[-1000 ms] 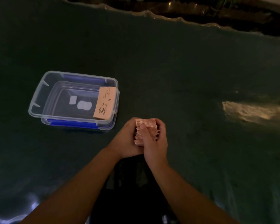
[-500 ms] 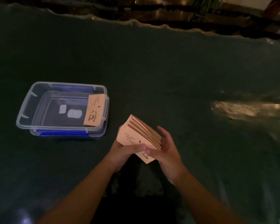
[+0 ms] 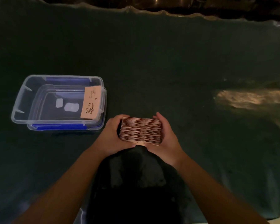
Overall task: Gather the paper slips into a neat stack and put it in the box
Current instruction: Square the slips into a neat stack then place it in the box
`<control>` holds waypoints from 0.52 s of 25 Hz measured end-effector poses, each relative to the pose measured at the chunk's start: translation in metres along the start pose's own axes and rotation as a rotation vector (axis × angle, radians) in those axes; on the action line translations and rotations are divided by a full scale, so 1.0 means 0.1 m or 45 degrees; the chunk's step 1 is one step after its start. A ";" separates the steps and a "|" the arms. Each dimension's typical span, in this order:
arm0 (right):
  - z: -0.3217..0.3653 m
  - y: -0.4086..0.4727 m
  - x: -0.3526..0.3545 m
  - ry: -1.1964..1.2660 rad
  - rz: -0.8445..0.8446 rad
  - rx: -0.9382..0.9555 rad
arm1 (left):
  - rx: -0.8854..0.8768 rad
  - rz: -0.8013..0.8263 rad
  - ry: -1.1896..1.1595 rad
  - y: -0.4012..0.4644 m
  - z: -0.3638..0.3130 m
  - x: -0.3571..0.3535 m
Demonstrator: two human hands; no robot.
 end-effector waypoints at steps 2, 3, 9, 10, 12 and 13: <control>-0.04 0.01 -0.05 -0.045 -0.004 -0.002 | -0.010 -0.013 -0.047 -0.01 0.03 -0.08; -0.06 0.00 -0.08 -0.028 -0.024 -0.005 | -0.030 -0.006 -0.084 -0.02 0.03 -0.12; -0.11 -0.01 -0.27 0.284 -0.502 0.044 | 0.080 -0.216 -0.598 -0.05 -0.05 -0.32; -0.09 0.01 -0.29 0.239 -0.622 0.037 | 0.126 -0.339 -0.654 -0.04 -0.08 -0.34; -0.04 0.06 -0.29 0.138 -0.790 0.044 | 0.190 -0.554 -0.661 -0.02 -0.13 -0.37; -0.04 0.07 -0.28 0.115 -0.818 0.048 | 0.210 -0.619 -0.666 -0.01 -0.14 -0.39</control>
Point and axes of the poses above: each hand's wrist, its own y-axis towards the middle knuckle, its own x-axis out of the back of the hand, z = x × y, the point moved 4 cm from there along y, towards the middle knuckle, and after that the axes turned 4 degrees about z, right-handed, at the moved point
